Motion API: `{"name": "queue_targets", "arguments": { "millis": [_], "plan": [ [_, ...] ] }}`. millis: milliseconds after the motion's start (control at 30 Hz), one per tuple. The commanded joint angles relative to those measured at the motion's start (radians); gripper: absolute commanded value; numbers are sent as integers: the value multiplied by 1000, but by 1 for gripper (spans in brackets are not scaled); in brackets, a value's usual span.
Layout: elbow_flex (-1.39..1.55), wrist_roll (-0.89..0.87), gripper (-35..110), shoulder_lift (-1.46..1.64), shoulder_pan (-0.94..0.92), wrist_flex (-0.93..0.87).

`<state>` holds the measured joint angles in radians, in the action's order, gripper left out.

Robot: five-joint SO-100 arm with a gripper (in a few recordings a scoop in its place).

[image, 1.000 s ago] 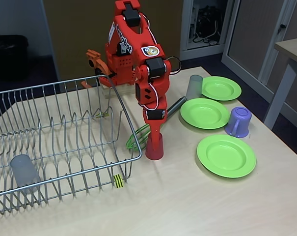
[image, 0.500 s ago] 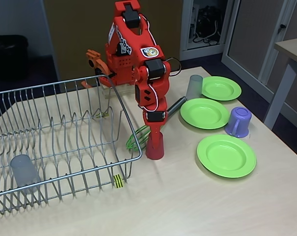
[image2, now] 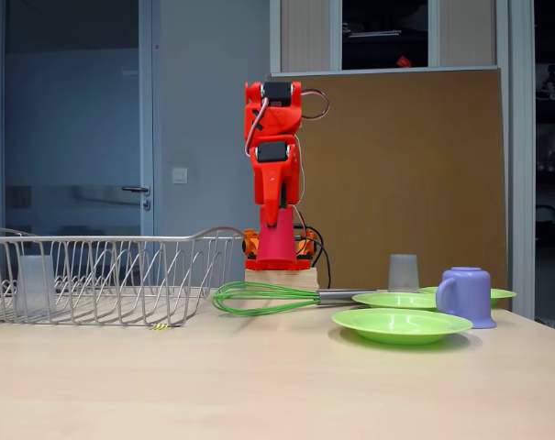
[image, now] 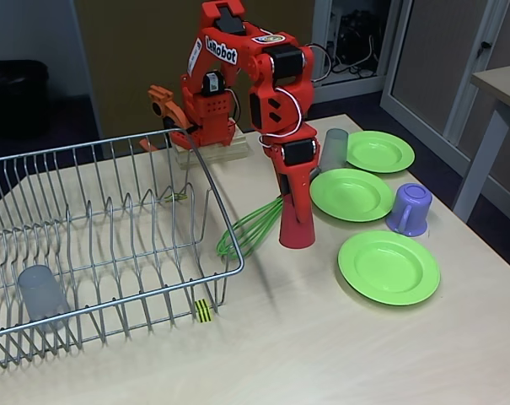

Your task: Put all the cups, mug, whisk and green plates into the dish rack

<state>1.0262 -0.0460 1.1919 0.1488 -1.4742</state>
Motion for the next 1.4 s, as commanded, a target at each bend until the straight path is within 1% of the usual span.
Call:
{"name": "queue_targets", "arguments": {
  "millis": [0,167,300,467,600,800,1133,1367],
  "plan": [
    [-61,97,1,135,-71,-51],
    [-98,245,1,213,-258,-118],
    [-158,348,1,189,-426,-143],
    [-207,426,2,31,-609,-104],
    [-347,476,2,-193,-703,-95],
    [-520,517,3,-449,-773,-86],
    [-606,566,5,-584,-830,-64],
    [-649,588,19,-620,-848,-71]
  ]
}}
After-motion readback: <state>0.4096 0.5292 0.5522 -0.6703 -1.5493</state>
